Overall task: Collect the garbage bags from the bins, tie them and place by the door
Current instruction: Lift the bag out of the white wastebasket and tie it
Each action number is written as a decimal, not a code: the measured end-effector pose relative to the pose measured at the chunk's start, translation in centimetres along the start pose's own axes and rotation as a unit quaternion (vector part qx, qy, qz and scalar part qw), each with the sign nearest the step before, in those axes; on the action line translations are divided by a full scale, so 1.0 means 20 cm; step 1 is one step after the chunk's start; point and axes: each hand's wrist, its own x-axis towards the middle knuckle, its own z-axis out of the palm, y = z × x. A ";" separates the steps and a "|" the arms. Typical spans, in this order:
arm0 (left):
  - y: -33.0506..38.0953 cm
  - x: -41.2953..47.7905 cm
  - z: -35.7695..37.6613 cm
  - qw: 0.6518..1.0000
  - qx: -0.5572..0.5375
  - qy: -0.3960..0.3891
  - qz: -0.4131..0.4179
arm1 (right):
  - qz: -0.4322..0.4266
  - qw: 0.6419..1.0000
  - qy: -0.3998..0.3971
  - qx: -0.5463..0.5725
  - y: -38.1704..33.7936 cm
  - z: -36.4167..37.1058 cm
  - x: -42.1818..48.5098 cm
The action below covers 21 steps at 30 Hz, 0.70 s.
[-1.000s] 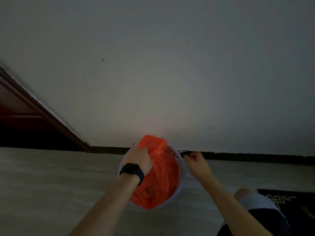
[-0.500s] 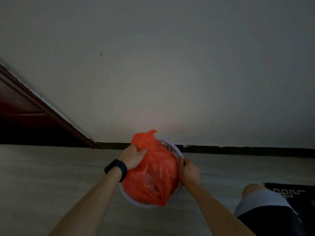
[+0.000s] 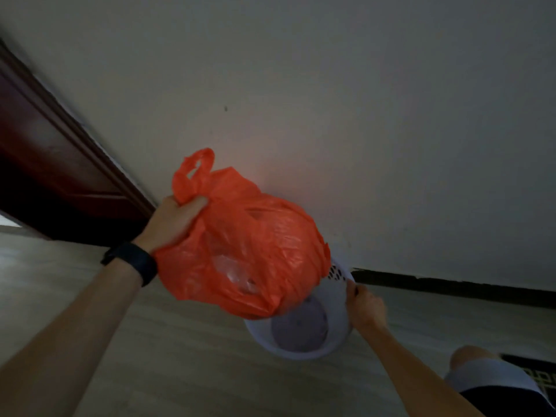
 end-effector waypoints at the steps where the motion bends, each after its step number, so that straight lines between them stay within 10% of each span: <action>1: -0.01 -0.01 -0.06 1.000 0.001 0.011 0.000 | 0.004 1.000 -0.001 -0.001 0.00 -0.01 0.01; 8: -0.20 -0.02 -0.21 0.994 0.078 0.074 -0.030 | -0.055 0.987 0.138 -0.065 -0.16 -0.08 -0.02; 21: -1.18 -0.21 -0.36 0.980 -0.004 0.101 -0.174 | -0.398 0.895 -0.102 -0.172 -0.83 0.44 -0.31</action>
